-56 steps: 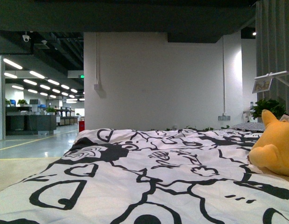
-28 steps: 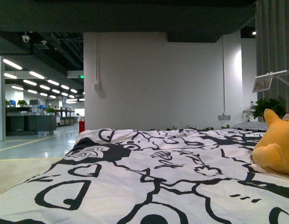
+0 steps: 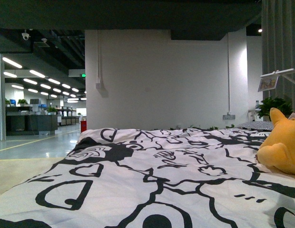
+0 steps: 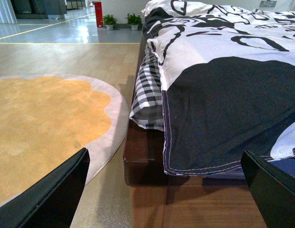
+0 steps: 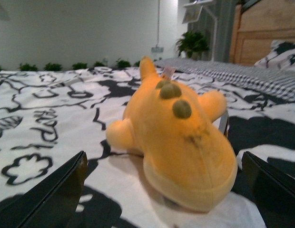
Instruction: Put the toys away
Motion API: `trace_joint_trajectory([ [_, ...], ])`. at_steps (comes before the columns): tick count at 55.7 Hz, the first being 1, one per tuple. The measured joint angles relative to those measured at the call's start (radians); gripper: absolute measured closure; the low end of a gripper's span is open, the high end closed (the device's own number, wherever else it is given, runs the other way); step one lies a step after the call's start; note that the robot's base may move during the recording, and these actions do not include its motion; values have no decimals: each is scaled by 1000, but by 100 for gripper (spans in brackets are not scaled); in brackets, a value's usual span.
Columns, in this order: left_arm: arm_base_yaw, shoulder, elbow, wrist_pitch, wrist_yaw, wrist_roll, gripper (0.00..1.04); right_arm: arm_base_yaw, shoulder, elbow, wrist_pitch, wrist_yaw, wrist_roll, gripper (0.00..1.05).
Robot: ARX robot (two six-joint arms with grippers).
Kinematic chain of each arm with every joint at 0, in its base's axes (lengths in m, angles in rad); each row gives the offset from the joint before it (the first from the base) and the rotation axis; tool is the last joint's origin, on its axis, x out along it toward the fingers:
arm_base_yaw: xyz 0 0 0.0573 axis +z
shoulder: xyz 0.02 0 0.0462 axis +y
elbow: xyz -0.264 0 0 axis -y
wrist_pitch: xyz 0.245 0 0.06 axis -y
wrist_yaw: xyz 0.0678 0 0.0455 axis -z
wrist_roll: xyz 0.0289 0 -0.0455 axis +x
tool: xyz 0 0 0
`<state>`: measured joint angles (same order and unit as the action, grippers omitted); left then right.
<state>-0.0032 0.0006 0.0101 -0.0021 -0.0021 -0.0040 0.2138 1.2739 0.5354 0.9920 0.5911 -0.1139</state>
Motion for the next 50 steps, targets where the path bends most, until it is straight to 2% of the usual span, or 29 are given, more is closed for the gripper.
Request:
trace_joint_trajectory([
  [10,0,0,0,0,0,0,6,0,127,77,207,39,-203,7],
  [15,0,0,0,0,0,0,6,1,171,111,246,27,-274,7],
  [33,0,0,0,0,0,0,6,-11,325,300,130,-19,-344,7],
  [50,0,0,0,0,0,0,6,-64,421,446,-2,37,-359,7],
])
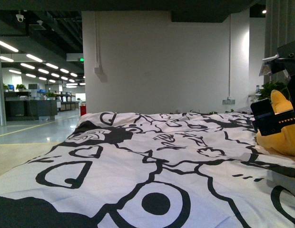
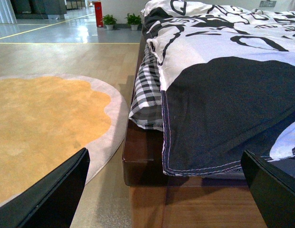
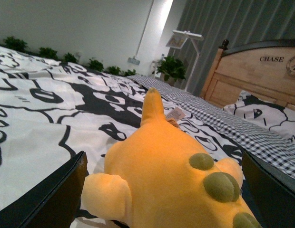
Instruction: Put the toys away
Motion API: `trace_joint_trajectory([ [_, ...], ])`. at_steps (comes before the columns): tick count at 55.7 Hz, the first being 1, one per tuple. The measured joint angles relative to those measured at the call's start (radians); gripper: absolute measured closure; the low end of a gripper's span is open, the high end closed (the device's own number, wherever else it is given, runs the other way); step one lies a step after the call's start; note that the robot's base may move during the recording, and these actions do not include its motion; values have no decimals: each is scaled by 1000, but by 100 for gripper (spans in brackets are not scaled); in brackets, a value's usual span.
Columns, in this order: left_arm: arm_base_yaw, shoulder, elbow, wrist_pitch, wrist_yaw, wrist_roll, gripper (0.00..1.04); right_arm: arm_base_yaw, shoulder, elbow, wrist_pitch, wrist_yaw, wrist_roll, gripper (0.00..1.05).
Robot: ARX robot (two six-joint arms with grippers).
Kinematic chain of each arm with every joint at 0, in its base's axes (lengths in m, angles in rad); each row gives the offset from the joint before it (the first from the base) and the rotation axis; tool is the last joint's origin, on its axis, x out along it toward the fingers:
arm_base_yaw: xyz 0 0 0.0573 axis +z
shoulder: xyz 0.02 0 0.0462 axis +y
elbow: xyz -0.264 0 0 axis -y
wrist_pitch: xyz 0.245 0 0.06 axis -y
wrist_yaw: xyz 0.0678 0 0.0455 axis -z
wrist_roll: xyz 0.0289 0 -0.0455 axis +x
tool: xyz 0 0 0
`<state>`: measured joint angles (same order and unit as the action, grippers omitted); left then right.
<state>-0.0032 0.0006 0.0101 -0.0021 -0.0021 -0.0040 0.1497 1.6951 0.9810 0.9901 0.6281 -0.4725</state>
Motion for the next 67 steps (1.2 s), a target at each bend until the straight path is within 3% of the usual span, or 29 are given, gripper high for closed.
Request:
trace_joint_trajectory([
  [16,0,0,0,0,0,0,6,-46,25,68,-245,39,43,7],
  [29,0,0,0,0,0,0,6,-49,19,116,-476,-19,129,7],
  [59,0,0,0,0,0,0,6,-57,-7,167,-608,-119,173,88],
  [67,0,0,0,0,0,0,6,-77,-21,172,-629,-167,202,98],
])
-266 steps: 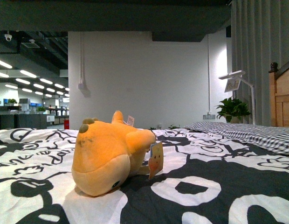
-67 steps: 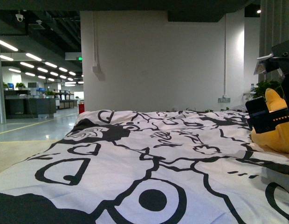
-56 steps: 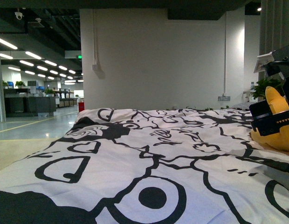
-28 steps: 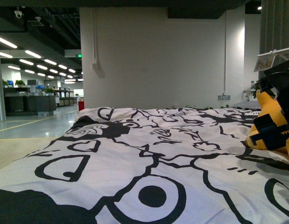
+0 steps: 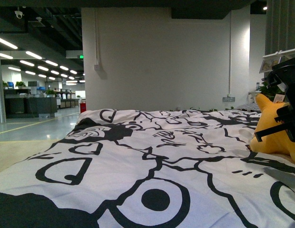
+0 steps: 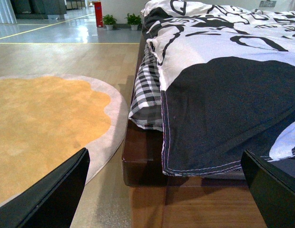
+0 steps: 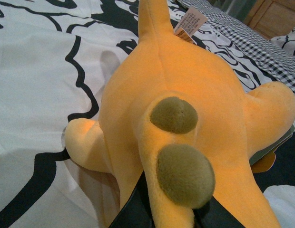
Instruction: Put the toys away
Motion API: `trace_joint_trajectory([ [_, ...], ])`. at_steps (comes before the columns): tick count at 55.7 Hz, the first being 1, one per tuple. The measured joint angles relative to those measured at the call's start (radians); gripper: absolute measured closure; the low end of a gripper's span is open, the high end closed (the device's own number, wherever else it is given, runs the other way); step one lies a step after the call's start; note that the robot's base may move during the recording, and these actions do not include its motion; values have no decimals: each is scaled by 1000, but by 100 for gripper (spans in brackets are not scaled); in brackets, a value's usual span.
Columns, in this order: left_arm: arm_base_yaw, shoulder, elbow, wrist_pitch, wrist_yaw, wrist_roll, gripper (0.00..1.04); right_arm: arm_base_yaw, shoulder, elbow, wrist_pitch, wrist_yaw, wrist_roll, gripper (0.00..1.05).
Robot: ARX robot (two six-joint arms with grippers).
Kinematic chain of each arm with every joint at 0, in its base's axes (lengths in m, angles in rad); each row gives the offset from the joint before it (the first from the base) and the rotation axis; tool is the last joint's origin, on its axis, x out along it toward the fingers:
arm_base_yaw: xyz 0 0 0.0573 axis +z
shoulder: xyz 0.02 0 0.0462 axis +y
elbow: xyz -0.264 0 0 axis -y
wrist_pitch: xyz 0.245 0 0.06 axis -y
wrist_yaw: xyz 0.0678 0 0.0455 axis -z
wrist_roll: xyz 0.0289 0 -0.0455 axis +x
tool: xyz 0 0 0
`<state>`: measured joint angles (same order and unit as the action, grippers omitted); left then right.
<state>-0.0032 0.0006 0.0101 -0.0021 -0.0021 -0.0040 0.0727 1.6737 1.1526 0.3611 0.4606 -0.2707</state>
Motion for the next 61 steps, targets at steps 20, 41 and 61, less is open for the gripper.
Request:
trace_joint_trajectory([
  [20,0,0,0,0,0,0,6,-127,-177,-49,-43,-401,245,98],
  [41,0,0,0,0,0,0,6,-336,-550,-290,-50,-860,518,98],
  [61,0,0,0,0,0,0,6,-454,-862,-463,-98,-1036,734,98],
])
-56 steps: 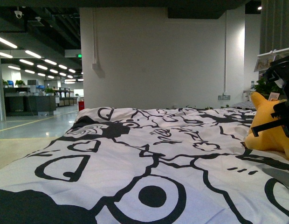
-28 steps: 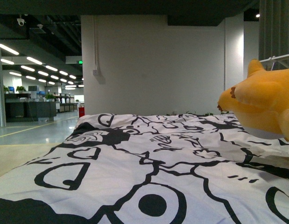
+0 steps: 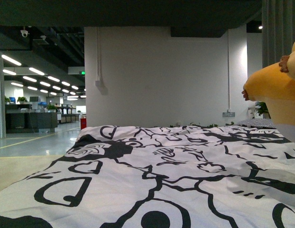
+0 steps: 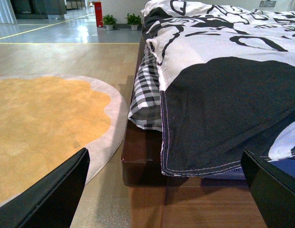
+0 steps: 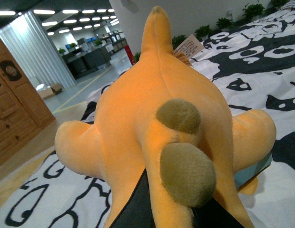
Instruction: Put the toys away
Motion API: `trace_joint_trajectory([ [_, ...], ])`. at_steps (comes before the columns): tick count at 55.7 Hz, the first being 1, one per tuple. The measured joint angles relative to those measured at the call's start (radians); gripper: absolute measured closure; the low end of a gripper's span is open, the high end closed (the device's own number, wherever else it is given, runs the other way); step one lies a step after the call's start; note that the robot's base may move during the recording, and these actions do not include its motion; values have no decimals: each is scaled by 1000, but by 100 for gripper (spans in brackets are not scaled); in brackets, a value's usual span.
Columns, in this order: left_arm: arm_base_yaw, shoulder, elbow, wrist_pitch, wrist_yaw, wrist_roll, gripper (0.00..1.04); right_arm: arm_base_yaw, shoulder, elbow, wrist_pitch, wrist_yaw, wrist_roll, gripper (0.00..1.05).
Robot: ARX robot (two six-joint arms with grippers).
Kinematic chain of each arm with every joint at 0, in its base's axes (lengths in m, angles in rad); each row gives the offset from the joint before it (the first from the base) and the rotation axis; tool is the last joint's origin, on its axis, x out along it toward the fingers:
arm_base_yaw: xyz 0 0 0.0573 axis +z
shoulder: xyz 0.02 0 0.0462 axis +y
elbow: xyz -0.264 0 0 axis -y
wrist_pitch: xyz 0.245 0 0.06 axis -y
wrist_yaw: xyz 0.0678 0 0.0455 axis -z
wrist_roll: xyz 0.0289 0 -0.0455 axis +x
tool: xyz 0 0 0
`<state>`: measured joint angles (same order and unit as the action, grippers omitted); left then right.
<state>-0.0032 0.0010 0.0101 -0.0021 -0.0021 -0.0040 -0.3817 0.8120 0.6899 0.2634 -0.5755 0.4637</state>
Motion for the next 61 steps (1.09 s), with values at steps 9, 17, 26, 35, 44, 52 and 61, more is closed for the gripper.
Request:
trace_joint_trajectory([
  [9,0,0,0,0,0,0,6,-7,-44,-19,-28,-13,32,98],
  [17,0,0,0,0,0,0,6,-8,-44,-19,-29,-13,39,98],
  [26,0,0,0,0,0,0,6,5,-52,-15,-72,48,-8,98],
  [35,0,0,0,0,0,0,6,118,-175,-185,-142,326,-361,98],
  [44,0,0,0,0,0,0,6,193,-273,-334,-85,401,-436,98],
  [52,0,0,0,0,0,0,6,234,-332,-411,-63,439,-453,98],
  [61,0,0,0,0,0,0,6,292,-391,-480,-53,515,-459,98],
])
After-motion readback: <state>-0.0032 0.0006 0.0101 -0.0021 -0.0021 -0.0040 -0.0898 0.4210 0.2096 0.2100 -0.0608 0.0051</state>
